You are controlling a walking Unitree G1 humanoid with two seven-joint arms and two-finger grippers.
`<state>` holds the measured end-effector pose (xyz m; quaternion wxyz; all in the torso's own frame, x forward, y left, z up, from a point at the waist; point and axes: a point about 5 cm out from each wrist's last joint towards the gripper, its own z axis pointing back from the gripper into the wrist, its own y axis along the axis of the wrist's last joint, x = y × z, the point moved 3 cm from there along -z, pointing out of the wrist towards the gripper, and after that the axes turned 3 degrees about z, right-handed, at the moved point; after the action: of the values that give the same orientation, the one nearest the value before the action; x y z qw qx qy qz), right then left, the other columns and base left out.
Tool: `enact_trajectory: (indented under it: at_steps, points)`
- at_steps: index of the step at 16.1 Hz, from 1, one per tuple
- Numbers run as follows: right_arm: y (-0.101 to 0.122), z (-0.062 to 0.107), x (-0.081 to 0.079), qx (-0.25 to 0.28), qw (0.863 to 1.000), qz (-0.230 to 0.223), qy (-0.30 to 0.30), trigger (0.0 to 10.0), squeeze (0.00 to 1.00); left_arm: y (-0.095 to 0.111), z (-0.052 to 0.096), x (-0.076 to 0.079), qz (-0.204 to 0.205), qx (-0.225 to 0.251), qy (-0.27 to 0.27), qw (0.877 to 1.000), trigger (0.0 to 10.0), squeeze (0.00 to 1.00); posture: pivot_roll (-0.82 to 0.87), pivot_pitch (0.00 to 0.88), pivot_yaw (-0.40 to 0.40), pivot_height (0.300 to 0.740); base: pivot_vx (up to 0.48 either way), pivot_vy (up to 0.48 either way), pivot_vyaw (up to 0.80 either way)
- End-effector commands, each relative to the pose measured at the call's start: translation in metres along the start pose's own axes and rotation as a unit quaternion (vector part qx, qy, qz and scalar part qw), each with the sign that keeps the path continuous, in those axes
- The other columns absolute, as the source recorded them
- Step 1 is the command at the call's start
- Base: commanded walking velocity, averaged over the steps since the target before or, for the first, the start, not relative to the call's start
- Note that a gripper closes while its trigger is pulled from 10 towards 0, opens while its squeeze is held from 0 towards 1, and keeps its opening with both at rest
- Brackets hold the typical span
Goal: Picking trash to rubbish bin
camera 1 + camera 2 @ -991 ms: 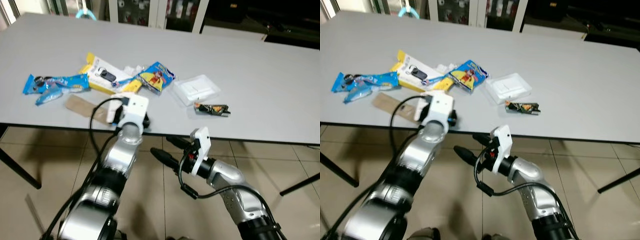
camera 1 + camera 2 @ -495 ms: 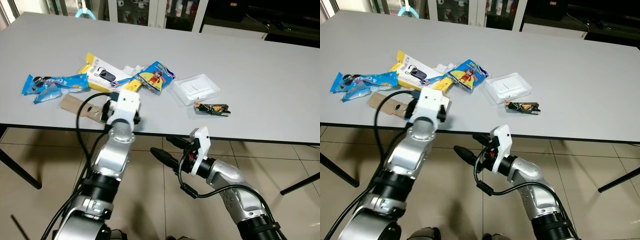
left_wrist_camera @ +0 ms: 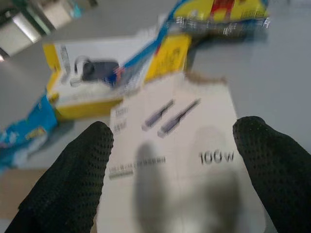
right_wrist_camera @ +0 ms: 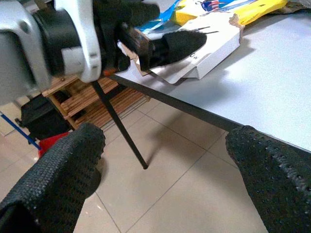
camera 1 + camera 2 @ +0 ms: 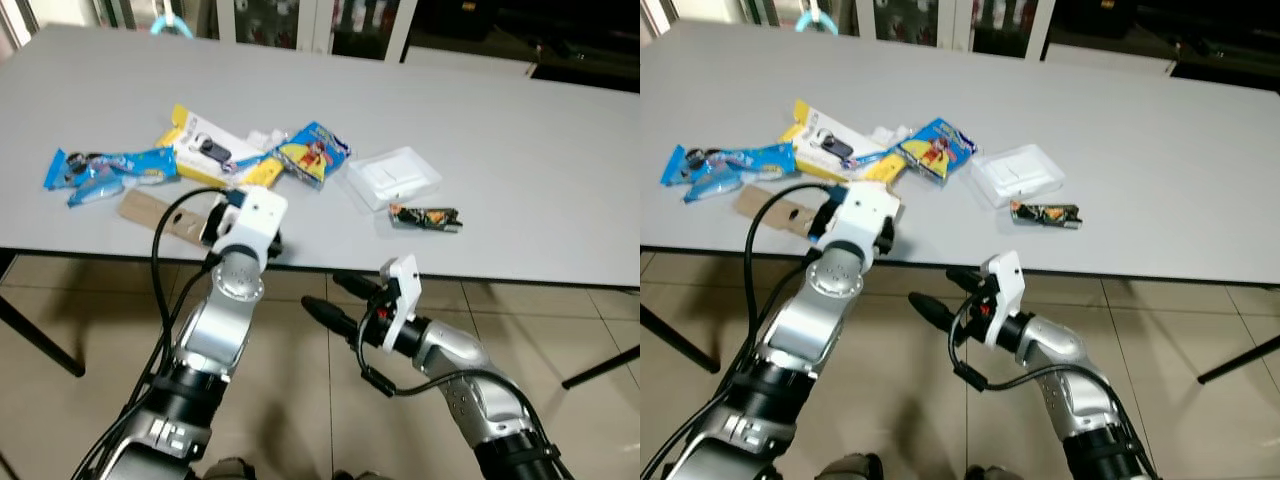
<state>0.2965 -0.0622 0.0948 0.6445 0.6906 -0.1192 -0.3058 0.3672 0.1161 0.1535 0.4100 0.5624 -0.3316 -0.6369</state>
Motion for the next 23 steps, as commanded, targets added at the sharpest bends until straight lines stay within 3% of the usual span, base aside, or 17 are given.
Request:
enact_trajectory:
  at_steps: [1,6,8,13,14,16,19,23]
  points:
    - [0.003,0.004,0.006,0.005,1.000,0.004,-0.014,10.0,0.00,0.007,0.007,0.003,-0.005,0.017,-0.011,1.000,10.0,0.00,-0.03,0.093,-0.088,0.740,0.000,0.000,0.00]
    - [0.002,0.002,0.006,0.002,1.000,0.004,-0.011,10.0,0.00,-0.005,0.015,0.002,-0.013,0.009,-0.028,0.999,10.0,0.00,-0.02,0.091,-0.094,0.740,0.000,0.000,0.00]
    - [0.002,0.002,0.007,0.001,1.000,0.005,-0.011,10.0,0.00,-0.002,0.017,0.014,-0.055,0.032,-0.099,0.993,10.0,0.00,-0.02,0.089,-0.094,0.740,0.000,0.000,0.00]
    - [0.002,0.002,0.007,-0.001,1.000,0.006,-0.011,10.0,0.00,-0.009,0.022,0.017,-0.133,0.051,-0.151,0.978,10.0,0.00,-0.02,0.090,-0.096,0.740,0.000,0.000,0.00]
    - [0.002,0.002,0.006,0.000,1.000,0.005,-0.009,10.0,0.00,-0.013,0.022,0.013,-0.172,0.049,-0.148,0.973,10.0,0.00,-0.02,0.090,-0.098,0.740,0.000,0.000,0.00]
    - [0.002,0.002,0.007,0.000,1.000,0.005,-0.009,10.0,0.00,-0.011,0.021,0.009,-0.194,0.052,-0.142,0.969,10.0,0.00,-0.02,0.090,-0.099,0.740,0.000,0.000,0.00]
    - [0.003,0.002,0.007,-0.001,1.000,0.005,-0.008,10.0,0.00,-0.013,0.019,0.001,-0.286,0.051,-0.130,0.948,10.0,0.00,-0.02,0.089,-0.100,0.740,0.000,0.000,0.00]
    - [0.003,0.002,0.007,-0.001,1.000,0.005,-0.008,10.0,0.00,-0.020,0.017,-0.007,-0.335,0.036,-0.123,0.934,10.0,0.00,-0.02,0.090,-0.101,0.740,0.000,0.000,0.00]
